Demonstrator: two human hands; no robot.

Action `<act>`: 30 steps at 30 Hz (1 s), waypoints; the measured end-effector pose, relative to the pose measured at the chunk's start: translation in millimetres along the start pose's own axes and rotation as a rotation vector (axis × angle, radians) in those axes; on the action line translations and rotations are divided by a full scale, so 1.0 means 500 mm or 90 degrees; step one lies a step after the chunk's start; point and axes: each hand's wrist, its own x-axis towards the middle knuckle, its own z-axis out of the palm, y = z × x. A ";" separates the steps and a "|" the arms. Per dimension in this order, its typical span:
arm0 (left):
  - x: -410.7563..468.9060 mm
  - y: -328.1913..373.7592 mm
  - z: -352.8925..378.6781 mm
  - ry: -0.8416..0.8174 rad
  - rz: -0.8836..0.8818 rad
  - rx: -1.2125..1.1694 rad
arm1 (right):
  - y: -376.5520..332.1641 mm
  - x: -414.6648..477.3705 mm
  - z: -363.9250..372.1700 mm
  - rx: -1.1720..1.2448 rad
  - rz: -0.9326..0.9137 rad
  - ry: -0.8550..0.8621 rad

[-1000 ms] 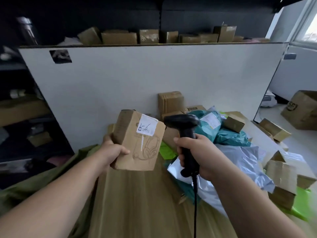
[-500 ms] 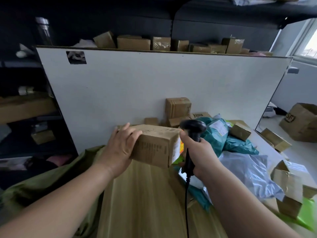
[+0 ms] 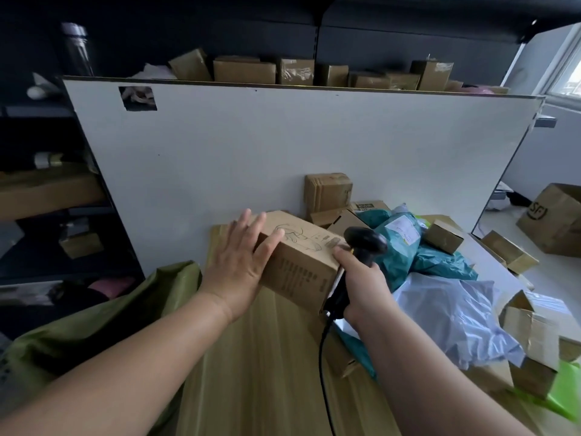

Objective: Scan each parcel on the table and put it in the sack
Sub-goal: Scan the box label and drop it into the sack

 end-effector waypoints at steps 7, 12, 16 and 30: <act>0.029 0.066 -0.026 -0.078 -0.713 -0.858 | -0.006 0.018 0.012 0.006 -0.083 0.056; 0.046 0.093 -0.016 -0.210 -0.761 -1.117 | 0.017 0.010 0.036 -0.018 -0.139 0.043; 0.061 0.088 -0.007 -0.120 -0.819 -1.102 | 0.022 0.012 0.046 -0.079 -0.136 0.005; 0.043 -0.148 -0.051 -0.043 -0.929 -1.012 | -0.044 -0.051 0.030 -0.324 -0.076 -0.342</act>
